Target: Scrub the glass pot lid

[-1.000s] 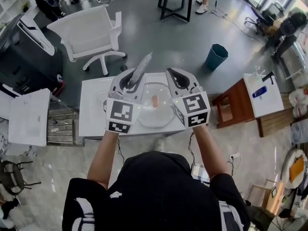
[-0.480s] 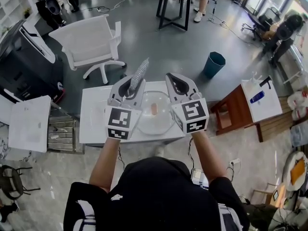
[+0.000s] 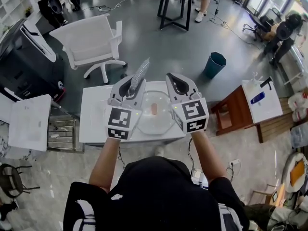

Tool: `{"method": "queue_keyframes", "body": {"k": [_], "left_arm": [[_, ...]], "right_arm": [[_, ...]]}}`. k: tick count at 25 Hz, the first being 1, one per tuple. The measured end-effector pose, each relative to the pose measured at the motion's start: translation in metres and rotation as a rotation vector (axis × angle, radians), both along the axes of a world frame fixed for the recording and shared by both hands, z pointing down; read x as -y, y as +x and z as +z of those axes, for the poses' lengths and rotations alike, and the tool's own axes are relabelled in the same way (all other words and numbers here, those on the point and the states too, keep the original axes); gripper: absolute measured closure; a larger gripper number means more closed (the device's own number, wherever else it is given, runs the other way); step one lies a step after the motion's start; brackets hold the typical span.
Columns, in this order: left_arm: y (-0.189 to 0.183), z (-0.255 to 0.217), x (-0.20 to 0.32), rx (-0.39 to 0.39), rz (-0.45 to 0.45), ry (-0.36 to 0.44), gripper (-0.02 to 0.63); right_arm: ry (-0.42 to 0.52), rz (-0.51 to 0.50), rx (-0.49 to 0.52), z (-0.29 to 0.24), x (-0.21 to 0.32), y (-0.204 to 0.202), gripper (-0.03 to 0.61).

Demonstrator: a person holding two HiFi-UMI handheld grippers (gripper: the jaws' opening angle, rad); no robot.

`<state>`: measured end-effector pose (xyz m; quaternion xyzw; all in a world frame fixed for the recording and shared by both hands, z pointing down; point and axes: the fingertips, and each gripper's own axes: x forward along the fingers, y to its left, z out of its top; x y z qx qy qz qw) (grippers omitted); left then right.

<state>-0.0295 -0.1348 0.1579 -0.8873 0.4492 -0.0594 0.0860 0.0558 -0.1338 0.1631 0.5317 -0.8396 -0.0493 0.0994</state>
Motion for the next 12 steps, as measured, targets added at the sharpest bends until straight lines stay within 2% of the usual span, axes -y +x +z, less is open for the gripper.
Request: {"method": "queue_keyframes", "body": {"k": [12], "left_arm": [[0.0018,0.0017,0.0017,0.002,-0.002,-0.006,0.536]], "right_arm": [[0.018,-0.019,0.009,-0.0017,0.0032,-0.0037,0.581]]}}
